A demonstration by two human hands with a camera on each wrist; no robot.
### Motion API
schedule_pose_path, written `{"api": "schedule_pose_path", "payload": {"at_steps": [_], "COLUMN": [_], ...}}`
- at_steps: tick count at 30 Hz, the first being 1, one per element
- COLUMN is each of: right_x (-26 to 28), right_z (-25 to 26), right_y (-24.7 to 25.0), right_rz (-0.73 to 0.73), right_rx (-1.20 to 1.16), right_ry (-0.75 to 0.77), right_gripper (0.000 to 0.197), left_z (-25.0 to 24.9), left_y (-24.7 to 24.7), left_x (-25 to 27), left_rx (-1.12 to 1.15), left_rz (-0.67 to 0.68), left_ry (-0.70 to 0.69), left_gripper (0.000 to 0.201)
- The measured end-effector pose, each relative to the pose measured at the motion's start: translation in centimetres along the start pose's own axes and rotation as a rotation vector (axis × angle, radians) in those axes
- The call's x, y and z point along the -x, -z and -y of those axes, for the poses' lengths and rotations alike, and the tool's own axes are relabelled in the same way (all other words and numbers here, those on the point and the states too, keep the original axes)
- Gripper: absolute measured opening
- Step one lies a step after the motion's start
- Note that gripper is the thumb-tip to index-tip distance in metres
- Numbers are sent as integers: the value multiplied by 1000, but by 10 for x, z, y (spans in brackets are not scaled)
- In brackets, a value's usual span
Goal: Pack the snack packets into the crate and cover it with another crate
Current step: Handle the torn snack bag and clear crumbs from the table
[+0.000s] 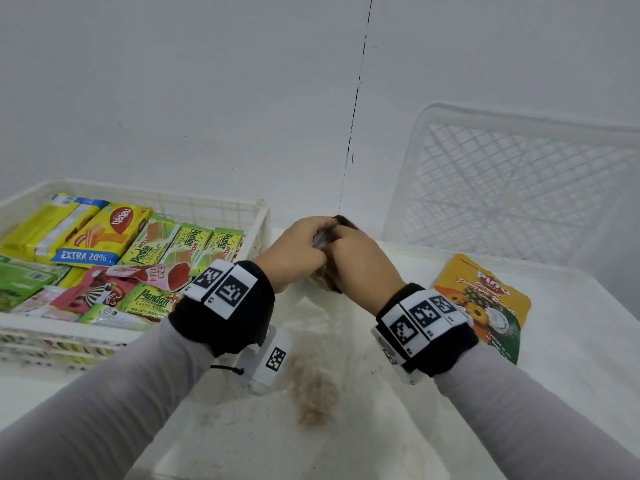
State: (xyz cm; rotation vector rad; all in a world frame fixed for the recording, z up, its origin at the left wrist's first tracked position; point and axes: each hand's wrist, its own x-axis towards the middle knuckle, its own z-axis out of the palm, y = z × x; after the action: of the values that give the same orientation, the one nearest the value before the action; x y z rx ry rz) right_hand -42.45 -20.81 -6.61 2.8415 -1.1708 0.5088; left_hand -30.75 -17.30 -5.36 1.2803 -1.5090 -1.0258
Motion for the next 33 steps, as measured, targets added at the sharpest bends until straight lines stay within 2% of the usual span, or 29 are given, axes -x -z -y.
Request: {"api": "schedule_pose_path", "payload": {"at_steps": [3,5,8,10,11,12,13,14,15,16,17,18,19,21,23,25,27,28,31,33], "right_x": [-11,-16,-19,-23,-30,-29,-29,-28,-29,-24,-20,-19,-17,-16,-19,-19,-18,-17,-15,-18], "right_z": [0,0,-2,0,10,23,22,20,12,3,-8,-15,-21,-33,-39,-47,-50,-49,-46,-50], "right_y": [-6,-11,-6,-9,-9,-12,-10,-3,-4,-6,4,16,28,36,39,46,54,55,61,66], "right_rz": [198,371,573,698,790,1056,1209,1214,1123,863,662,625,636,651,569,493,465,481,490,452], "right_rx": [70,99,106,167,345,480,705,787,697,574,409,141,56,-32,-116,-182,-221,-223,-193,-154], "right_ry": [-69,-108,-222,-224,-203,-259,-274,-296,-230,-130,-139,-138,-122,-87,-100,-121,-90,-59,32,1], "right_gripper": [17,27,49,40,31,30,33,37,38,37,34,32,30,27,20,42,51,49,25,19], "left_z": [0,0,2,4,4,3,2,3,7,11,17,23,30,43,55,63,67,67,66,63], "left_y": [-5,-8,-11,-11,-11,-12,-13,-16,-19,-23,-26,-29,-30,-32,-32,-33,-34,-35,-35,-34], "left_x": [2,4,5,6,6,7,8,8,6,4,1,-2,-6,-13,-18,-21,-24,-25,-29,-31], "left_rx": [7,17,15,-23,-45,-70,-109,-158,-208,-256,-298,-330,-351,-334,-281,-282,-283,-275,-265,-252], "left_rz": [15,33,88,131,151,166,168,165,158,146,127,103,64,-25,-74,-95,-130,-155,-187,-192], "left_ry": [-6,-1,-7,-19,-35,-61,-94,-134,-172,-197,-205,-209,-200,-147,-110,-88,-65,-48,-3,15], "left_gripper": [61,65,59,63,63,63,65,71,85,102,114,119,121,117,104,90,80,75,60,52]}}
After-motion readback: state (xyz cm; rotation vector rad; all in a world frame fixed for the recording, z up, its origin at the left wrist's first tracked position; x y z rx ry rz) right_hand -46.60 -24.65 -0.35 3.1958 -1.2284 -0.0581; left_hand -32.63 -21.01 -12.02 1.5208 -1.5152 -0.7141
